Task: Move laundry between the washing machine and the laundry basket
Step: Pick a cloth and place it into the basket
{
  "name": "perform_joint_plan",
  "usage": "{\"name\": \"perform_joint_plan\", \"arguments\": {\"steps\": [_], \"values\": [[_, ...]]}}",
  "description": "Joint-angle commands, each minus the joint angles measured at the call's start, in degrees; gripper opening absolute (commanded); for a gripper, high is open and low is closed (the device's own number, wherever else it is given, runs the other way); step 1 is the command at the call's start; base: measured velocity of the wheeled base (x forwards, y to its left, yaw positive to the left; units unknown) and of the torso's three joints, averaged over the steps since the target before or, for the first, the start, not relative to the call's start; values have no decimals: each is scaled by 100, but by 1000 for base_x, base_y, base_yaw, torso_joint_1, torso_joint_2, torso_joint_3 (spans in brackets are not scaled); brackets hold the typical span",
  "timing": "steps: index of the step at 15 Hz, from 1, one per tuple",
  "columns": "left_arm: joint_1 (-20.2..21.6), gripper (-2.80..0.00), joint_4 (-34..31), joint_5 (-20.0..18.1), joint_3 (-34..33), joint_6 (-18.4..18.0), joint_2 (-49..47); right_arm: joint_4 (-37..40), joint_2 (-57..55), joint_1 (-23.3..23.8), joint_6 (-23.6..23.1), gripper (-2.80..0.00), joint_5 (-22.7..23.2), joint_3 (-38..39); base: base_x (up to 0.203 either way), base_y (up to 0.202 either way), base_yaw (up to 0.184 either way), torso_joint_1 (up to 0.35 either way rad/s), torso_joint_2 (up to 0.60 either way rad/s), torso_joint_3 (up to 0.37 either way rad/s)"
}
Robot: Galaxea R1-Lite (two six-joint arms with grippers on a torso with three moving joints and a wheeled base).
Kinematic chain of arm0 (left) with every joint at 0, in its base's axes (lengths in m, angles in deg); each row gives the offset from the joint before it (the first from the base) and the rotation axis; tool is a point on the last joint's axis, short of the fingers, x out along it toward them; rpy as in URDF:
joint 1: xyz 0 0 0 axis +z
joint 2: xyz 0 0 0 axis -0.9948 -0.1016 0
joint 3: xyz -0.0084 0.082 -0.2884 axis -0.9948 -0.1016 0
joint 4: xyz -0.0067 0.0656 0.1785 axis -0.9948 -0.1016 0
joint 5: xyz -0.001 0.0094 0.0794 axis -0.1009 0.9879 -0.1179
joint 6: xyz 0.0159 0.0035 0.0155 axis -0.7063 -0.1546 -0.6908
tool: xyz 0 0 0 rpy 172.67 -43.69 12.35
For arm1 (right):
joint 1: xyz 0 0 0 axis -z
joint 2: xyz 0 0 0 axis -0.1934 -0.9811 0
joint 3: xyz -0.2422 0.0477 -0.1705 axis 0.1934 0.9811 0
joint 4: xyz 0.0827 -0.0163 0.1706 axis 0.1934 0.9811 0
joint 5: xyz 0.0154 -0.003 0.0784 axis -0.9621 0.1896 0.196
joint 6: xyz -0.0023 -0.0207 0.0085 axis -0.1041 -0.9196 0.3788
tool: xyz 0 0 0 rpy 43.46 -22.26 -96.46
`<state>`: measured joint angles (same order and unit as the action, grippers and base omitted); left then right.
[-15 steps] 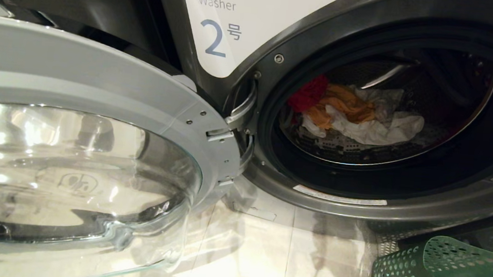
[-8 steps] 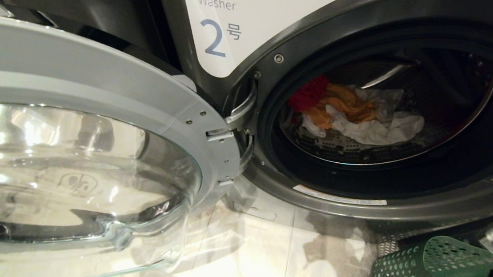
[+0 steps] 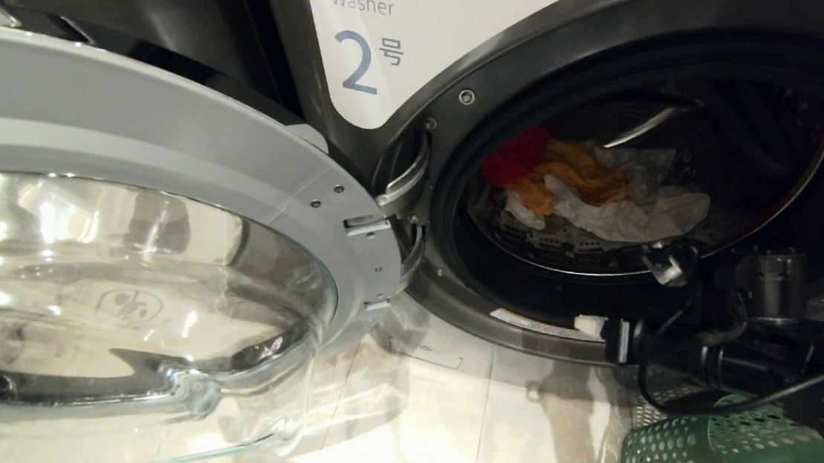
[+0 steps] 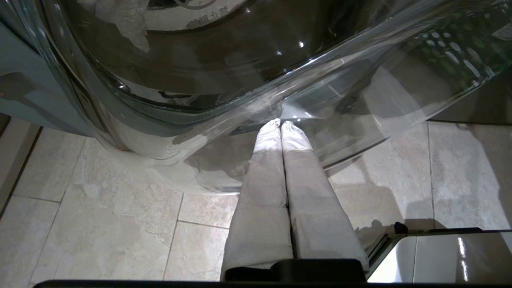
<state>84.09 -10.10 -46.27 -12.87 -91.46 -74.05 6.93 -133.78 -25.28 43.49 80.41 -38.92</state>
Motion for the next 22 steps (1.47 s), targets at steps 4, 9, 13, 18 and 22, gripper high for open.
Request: {"name": "perform_joint_plan", "arguments": {"steps": [4, 9, 13, 18, 22], "values": [[-1, -280, -2, 0, -9, -7, 0, -394, -1549, 61, 408, -233, -1185, -2006, 0, 0, 0, 0, 0, 0], [1, -280, -2, 0, -9, -8, 0, 37, -2676, 224, 447, 0, -1846, -3995, 0, 0, 0, 0, 0, 0], [-1, -280, -2, 0, -9, 1, 0, 192, -3811, 218, 443, 0, -2199, -5918, 0, 0, 0, 0, 0, 0], [-1, -280, -2, 0, -9, -8, 0, -1175, -5067, 202, 34, 0, -2509, -6685, 0, 0, 0, 0, 0, 0], [-1, -280, -2, 0, -9, -8, 0, -2126, -5254, 235, -622, 0, -2565, -6691, 0, 0, 0, 0, 0, 0]]}}
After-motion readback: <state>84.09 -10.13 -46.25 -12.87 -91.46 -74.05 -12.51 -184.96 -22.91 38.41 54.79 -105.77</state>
